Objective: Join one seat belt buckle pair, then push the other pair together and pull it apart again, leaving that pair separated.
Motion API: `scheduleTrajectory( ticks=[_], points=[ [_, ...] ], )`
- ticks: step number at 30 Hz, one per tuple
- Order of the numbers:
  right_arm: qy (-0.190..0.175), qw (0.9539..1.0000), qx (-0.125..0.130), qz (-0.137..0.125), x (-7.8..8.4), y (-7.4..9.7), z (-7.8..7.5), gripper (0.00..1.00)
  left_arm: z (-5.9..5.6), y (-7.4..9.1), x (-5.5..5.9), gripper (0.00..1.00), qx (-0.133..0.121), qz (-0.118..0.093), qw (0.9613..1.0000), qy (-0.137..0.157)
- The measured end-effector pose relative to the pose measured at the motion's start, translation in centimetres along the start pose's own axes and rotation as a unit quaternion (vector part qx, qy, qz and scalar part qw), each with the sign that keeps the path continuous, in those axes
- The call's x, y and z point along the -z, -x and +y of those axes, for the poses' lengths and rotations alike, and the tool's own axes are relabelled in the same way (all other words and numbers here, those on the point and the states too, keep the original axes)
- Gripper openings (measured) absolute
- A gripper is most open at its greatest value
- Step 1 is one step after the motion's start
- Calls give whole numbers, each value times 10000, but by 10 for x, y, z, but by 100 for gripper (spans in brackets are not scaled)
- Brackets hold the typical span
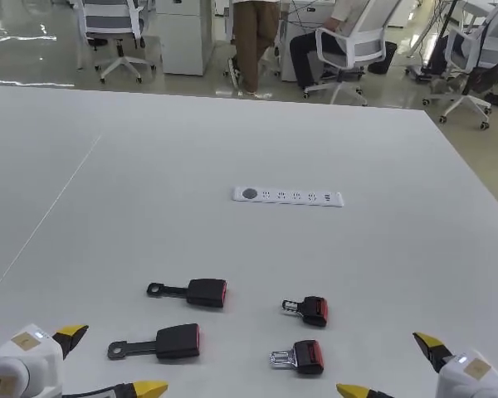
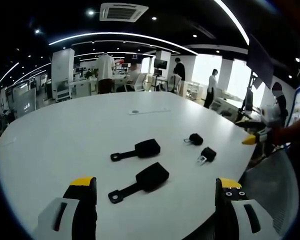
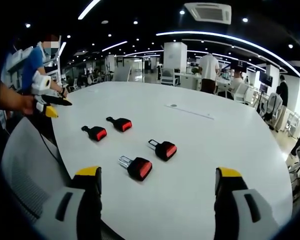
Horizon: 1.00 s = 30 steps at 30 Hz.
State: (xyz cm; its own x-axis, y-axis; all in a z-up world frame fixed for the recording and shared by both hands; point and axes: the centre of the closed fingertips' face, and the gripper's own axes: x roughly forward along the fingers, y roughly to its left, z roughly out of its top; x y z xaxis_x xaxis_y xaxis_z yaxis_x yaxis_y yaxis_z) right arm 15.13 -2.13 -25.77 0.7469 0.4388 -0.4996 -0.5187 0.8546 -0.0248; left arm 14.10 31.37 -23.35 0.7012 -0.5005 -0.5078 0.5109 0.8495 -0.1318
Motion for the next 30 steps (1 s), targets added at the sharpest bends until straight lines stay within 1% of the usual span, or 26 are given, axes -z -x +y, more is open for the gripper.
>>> scheduleTrajectory(
  ticks=[11,25,30],
  points=[
    [2,10000,-25,2,0,-2,1,96,4,-2,3,100,9,10,10000,13],
    [-7,10000,-43,24,1,-3,1,95,-1,-1,2,100,49,42,10000,-12],
    [16,10000,-57,55,2,-3,2,95,1,-1,3,100,64,49,10000,-25]
  ],
)
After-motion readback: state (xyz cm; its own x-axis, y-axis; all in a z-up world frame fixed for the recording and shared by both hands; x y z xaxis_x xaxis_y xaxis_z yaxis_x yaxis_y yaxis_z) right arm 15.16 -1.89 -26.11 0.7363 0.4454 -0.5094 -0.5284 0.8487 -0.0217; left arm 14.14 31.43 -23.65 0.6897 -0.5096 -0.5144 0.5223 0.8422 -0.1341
